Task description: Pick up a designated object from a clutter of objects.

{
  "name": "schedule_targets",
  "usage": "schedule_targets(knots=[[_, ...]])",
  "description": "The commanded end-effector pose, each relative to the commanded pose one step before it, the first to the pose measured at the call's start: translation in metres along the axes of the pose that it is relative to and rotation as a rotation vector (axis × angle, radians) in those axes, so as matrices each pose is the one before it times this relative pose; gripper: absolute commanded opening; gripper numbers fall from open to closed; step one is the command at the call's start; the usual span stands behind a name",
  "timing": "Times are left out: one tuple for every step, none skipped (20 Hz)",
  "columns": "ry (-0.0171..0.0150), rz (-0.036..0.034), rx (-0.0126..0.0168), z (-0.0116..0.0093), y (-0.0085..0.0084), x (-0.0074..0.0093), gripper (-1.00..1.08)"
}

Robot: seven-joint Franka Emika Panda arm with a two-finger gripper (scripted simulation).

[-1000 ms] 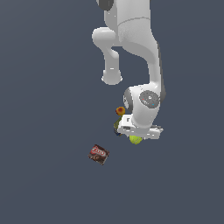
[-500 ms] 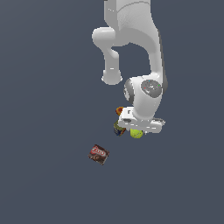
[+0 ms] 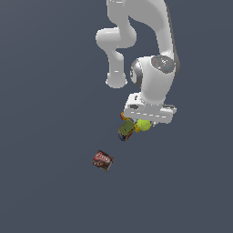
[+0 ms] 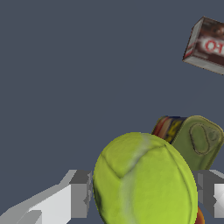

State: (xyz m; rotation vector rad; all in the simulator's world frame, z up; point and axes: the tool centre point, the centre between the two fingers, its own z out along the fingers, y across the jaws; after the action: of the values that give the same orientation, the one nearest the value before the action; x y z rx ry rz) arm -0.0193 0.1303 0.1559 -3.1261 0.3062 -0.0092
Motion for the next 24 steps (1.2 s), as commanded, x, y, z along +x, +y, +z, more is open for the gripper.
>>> schedule_targets(knots=[[0.00114, -0.00007, 0.00036, -0.02183, 0.00128, -0.00926, -1.00], [-0.00045, -0.00005, -0.00017, -0.00835, 0.00048, -0.00369, -1.00], [0.00000, 0.00000, 0.00000, -0.00869, 0.00053, -0.00378, -1.00], [-0.00047, -0.00005, -0.00011, -0.00853, 0.00048, -0.00373, -1.00], [0.00000, 0.00000, 0.00000, -0.00887, 0.00052, -0.00384, -1.00], [-0.00048, -0.00005, -0.00006, -0.00874, 0.00048, -0.00379, -1.00], [0.00000, 0.00000, 0.00000, -0.00910, 0.00052, -0.00392, -1.00], [-0.00048, -0.00006, -0.00002, -0.00902, 0.00048, -0.00387, -1.00], [0.00000, 0.00000, 0.00000, -0.00940, 0.00052, -0.00402, -1.00], [-0.00048, -0.00006, -0.00001, -0.00936, 0.00049, -0.00398, -1.00], [0.00000, 0.00000, 0.00000, -0.00978, 0.00052, -0.00415, -1.00], [-0.00069, -0.00008, -0.00001, -0.00971, 0.00049, -0.00407, -1.00], [0.00000, 0.00000, 0.00000, -0.01015, 0.00053, -0.00427, -1.00], [0.00000, 0.00000, 0.00000, -0.01003, 0.00052, -0.00420, -1.00], [-0.00069, -0.00006, -0.00004, -0.00961, 0.00047, -0.00394, -1.00], [0.00000, 0.00000, 0.00000, -0.00981, 0.00050, -0.00407, -1.00], [-0.00068, -0.00003, -0.00009, -0.00937, 0.00044, -0.00378, -1.00], [0.00000, 0.00000, 0.00000, -0.00945, 0.00046, -0.00386, -1.00], [0.00000, 0.00000, 0.00000, -0.00920, 0.00044, -0.00373, -1.00], [-0.00067, 0.00004, -0.00018, -0.00860, 0.00037, -0.00335, -1.00], [0.00000, 0.00000, 0.00000, -0.00858, 0.00040, -0.00343, -1.00], [0.00000, 0.00000, 0.00000, -0.00821, 0.00038, -0.00327, -1.00], [-0.00045, 0.00007, -0.00018, -0.00760, 0.00032, -0.00291, -1.00], [0.00000, 0.00000, 0.00000, -0.00744, 0.00032, -0.00290, -1.00]])
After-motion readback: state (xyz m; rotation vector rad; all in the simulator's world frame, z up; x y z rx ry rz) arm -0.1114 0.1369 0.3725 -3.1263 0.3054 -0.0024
